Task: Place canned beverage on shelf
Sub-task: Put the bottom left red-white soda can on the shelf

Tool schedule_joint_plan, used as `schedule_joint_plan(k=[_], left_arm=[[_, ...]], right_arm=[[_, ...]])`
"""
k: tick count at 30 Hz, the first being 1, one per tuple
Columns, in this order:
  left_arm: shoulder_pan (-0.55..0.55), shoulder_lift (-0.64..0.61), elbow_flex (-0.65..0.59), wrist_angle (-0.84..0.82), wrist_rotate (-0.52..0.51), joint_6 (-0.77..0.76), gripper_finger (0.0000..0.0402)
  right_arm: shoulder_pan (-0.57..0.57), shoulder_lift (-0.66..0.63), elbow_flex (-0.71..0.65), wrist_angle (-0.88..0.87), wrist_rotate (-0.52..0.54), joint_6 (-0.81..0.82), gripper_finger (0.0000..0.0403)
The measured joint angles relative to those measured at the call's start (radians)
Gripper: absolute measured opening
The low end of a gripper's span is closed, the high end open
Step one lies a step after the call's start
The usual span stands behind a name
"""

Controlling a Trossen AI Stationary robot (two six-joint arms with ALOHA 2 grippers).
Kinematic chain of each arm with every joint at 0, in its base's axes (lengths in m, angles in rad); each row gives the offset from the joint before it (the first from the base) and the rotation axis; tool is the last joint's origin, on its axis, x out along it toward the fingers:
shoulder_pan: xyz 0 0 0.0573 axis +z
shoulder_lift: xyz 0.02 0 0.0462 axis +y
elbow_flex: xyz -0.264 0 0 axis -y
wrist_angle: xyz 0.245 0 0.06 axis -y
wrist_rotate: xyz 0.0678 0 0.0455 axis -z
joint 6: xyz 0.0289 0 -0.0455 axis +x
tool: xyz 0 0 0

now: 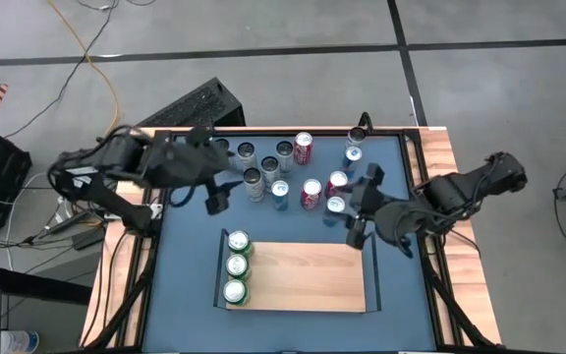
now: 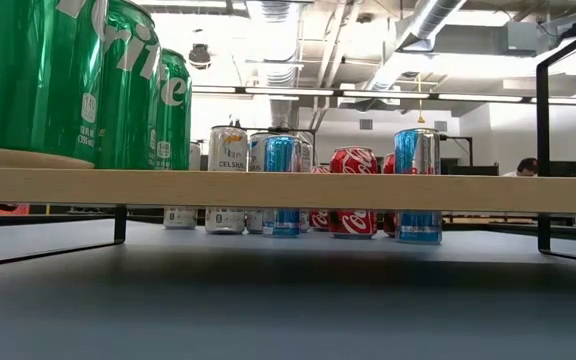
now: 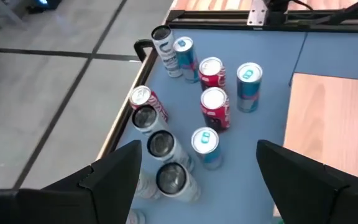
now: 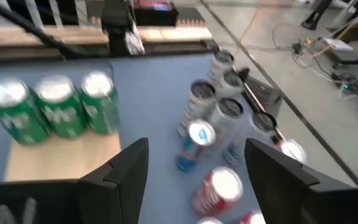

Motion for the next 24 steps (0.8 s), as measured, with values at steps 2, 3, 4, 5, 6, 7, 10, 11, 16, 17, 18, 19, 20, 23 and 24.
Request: schedule_joint_plan(k=[2, 3, 4, 5, 6, 7, 10, 11, 16, 17, 18, 19, 20, 23, 24], left_arm=[[0.056, 0.018, 0.000, 0.006, 0.061, 0.032, 0.0304], [0.085, 0.028, 0.000, 0.015, 0.095, 0.044, 0.0304], [0.110, 0.041, 0.000, 0.026, 0.124, 0.056, 0.0304], [0.134, 0.055, 0.000, 0.032, 0.148, 0.068, 0.0304], [0.157, 0.066, 0.000, 0.039, 0.171, 0.080, 0.0304], [0.178, 0.078, 0.000, 0.050, 0.186, 0.090, 0.0304], [0.230, 0.113, 0.000, 0.058, 0.238, 0.107, 0.0304], [0.243, 0.128, 0.000, 0.054, 0.255, 0.108, 0.0304], [0.275, 0.171, 0.000, -0.011, 0.277, 0.143, 0.0304], [0.280, 0.174, 0.000, -0.010, 0.290, 0.146, 0.0304], [0.286, 0.176, 0.000, -0.013, 0.311, 0.152, 0.0304], [0.289, 0.176, -0.007, -0.012, 0.331, 0.161, 0.0304], [0.292, 0.176, -0.022, -0.002, 0.347, 0.178, 0.0304], [0.311, 0.165, -0.091, 0.018, 0.356, 0.239, 0.0304], [0.322, 0.159, -0.118, 0.018, 0.364, 0.250, 0.0304]], right_arm=[[-0.003, -0.006, 0.000, -0.032, 0.001, -0.002, 0.0254], [-0.005, -0.010, -0.001, -0.041, 0.000, -0.008, 0.0254], [-0.008, -0.014, -0.001, -0.044, 0.000, -0.021, 0.0254], [-0.008, -0.016, -0.001, -0.040, 0.000, -0.035, 0.0254], [-0.008, -0.020, -0.001, -0.037, 0.000, -0.052, 0.0254], [-0.008, -0.029, -0.001, -0.042, 0.000, -0.068, 0.0254], [-0.010, -0.048, 0.000, -0.047, -0.003, -0.091, 0.0254], [-0.014, -0.060, 0.000, -0.060, -0.004, -0.105, 0.0254], [-0.020, -0.117, -0.001, -0.138, -0.003, -0.126, 0.0254], [-0.026, -0.128, -0.001, -0.153, -0.003, -0.127, 0.0254], [-0.035, -0.140, -0.001, -0.160, -0.002, -0.124, 0.0254], [-0.046, -0.153, 0.000, -0.170, -0.001, -0.117, 0.0254], [-0.055, -0.161, 0.000, -0.185, -0.001, -0.107, 0.0254], [-0.088, -0.178, 0.000, -0.192, 0.000, -0.104, 0.0254], [-0.099, -0.179, 0.000, -0.192, 0.001, -0.102, 0.0254]])
